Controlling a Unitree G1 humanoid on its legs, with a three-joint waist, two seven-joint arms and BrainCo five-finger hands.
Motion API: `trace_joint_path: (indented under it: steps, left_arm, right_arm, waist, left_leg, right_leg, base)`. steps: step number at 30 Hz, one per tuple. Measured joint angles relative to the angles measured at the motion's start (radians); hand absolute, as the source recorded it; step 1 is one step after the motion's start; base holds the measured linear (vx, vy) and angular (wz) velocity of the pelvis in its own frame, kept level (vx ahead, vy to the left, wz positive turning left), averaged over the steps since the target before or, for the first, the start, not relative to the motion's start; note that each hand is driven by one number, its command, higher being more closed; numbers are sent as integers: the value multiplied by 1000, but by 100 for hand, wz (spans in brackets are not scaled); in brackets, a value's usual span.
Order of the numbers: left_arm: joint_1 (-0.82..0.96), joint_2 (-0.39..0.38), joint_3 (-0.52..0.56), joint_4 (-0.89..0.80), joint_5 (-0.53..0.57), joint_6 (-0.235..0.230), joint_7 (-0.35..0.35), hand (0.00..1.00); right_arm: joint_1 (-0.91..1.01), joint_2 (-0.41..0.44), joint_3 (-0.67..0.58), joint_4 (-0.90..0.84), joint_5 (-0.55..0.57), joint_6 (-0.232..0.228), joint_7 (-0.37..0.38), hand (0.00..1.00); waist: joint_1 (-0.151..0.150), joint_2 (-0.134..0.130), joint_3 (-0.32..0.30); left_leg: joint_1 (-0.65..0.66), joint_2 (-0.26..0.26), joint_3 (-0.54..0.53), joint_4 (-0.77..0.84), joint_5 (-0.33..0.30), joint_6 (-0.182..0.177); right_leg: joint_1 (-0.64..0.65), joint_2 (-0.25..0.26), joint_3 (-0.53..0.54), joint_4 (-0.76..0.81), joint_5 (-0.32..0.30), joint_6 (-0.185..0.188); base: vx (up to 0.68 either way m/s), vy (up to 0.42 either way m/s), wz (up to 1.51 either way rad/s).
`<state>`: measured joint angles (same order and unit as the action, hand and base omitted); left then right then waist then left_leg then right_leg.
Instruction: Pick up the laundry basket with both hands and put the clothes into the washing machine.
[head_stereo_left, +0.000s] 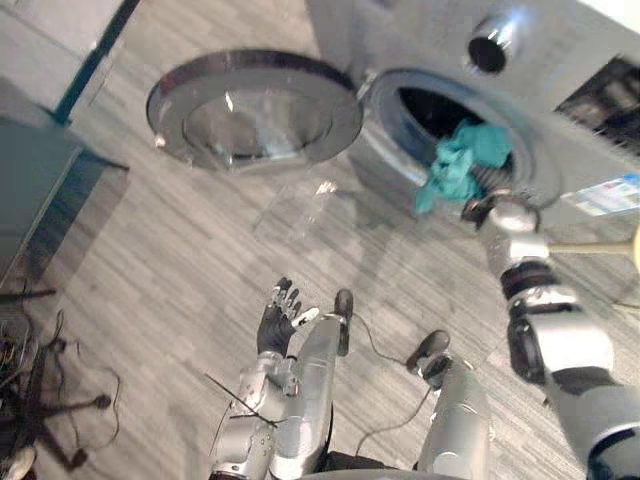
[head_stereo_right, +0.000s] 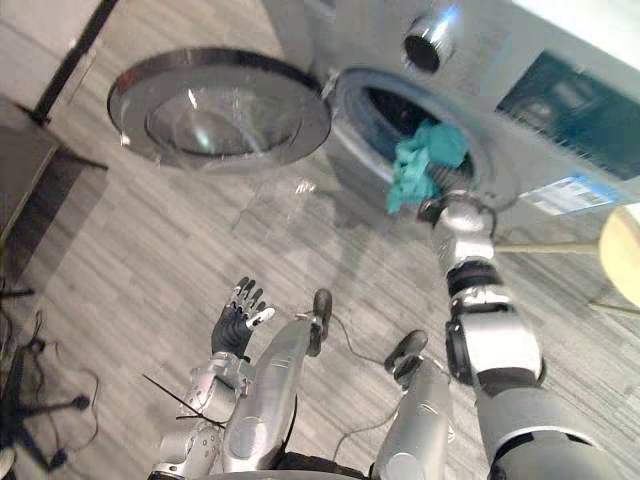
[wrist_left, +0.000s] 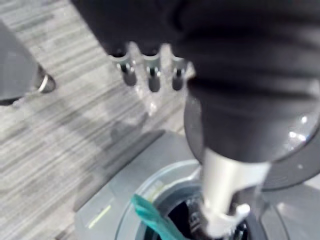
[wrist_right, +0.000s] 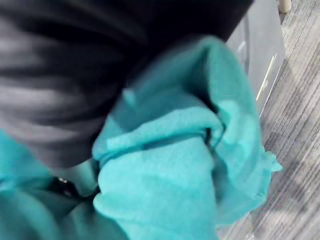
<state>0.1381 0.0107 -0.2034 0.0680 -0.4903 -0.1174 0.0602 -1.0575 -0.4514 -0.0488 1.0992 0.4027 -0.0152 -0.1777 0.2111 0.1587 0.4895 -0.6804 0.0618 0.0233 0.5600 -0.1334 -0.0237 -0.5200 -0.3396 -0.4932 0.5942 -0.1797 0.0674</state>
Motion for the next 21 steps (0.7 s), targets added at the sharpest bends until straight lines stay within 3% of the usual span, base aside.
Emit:
trace_joint_path:
  steps: [3,10,13,16,21]
  left_arm:
    - [-30,-23,-14,0,-11,-11,16,0]
    - [-87,-58,-56,-29,-22,-26,53,0]
    - [-91,-64,-63,-79,-33,-38,59,0]
    - [-98,-68,-48,-159,-49,-45,83,0]
    - [-91,-71,18,-303,-70,-48,102,0]
  right_arm:
    - [-90,-100,-34,77,31,0,-26,100]
    - [-215,-233,-31,107,149,-6,-44,100]
    - [-285,-310,-29,106,217,-15,-69,100]
    - [-316,-380,3,51,378,-51,-108,100]
    - [-366,-441,139,-116,596,-88,-149,100]
  waist:
    - [28,29,13]
    - [77,30,12]
    - [81,30,12]
    - [80,29,13]
    - [61,14,23]
  left_leg:
    - [-76,-11,-19,-34,53,2]
    - [-235,-23,-76,-53,119,-14]
    - [-300,-45,-109,-53,145,-20]
    - [-374,-72,-134,-27,158,-29]
    - [-470,-71,-138,0,175,-35]
  right_leg:
    - [-81,-10,-18,15,11,-17]
    - [-235,-31,-69,85,-2,-52]
    - [-290,-62,-103,143,-32,-66]
    - [-358,-111,-116,228,-77,-61]
    - [-454,-130,-117,286,-91,-59]
  base:
    - [-119,-73,15]
    - [-50,-53,16]
    - [-26,-48,38]
    - [-44,-60,38]
    - [-62,-47,3]
